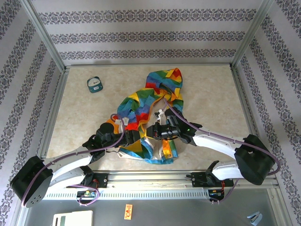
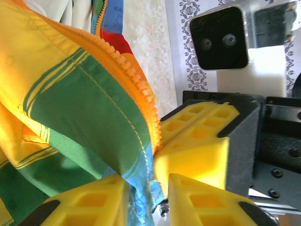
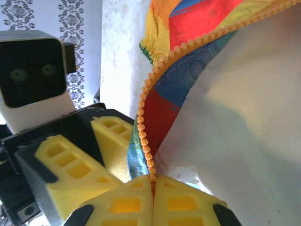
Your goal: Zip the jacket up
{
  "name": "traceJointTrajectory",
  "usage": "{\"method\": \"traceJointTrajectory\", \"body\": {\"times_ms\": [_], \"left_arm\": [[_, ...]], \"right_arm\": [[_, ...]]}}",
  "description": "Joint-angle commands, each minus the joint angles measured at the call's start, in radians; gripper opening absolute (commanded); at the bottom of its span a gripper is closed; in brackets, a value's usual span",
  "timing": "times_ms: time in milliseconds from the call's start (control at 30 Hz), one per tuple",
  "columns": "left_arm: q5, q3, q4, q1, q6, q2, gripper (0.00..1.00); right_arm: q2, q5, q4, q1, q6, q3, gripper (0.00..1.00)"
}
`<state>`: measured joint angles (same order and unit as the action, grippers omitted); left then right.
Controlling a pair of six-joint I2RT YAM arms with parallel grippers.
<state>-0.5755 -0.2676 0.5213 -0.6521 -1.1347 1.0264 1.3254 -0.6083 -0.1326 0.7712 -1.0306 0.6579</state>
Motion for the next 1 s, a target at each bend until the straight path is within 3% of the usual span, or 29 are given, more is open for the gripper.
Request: {"method": "traceJointTrajectory", "body": {"times_ms": [0,167,400,533,967], "left_arm": [[-0.001,0.002,-0.003,0.011,-0.002,-0.039,0.31],[0.023,0.002,-0.058,0.011,-0.007,-0.094,0.37],[0.044,-0.052,-0.236,0.009,0.013,-0.189,0.33],[0.023,-0.084,-0.253,-0.003,0.017,-0.182,0.27],[0.025,-0.050,-0.047,-0.037,-0.052,-0.077,0.28]], "right_arm": [[-0.023,0.039,-0.022,0.014,-0.024,-0.020,0.00],[-0.031,0.068,-0.025,0.014,-0.047,-0.026,0.00],[-0.054,0.083,-0.023,0.014,-0.072,-0.008,0.00],[-0.064,0.091,-0.016,0.016,-0.083,0.010,0.00],[-0.055,0.104,-0.048,0.035,-0.122,0.029,0.00]]}}
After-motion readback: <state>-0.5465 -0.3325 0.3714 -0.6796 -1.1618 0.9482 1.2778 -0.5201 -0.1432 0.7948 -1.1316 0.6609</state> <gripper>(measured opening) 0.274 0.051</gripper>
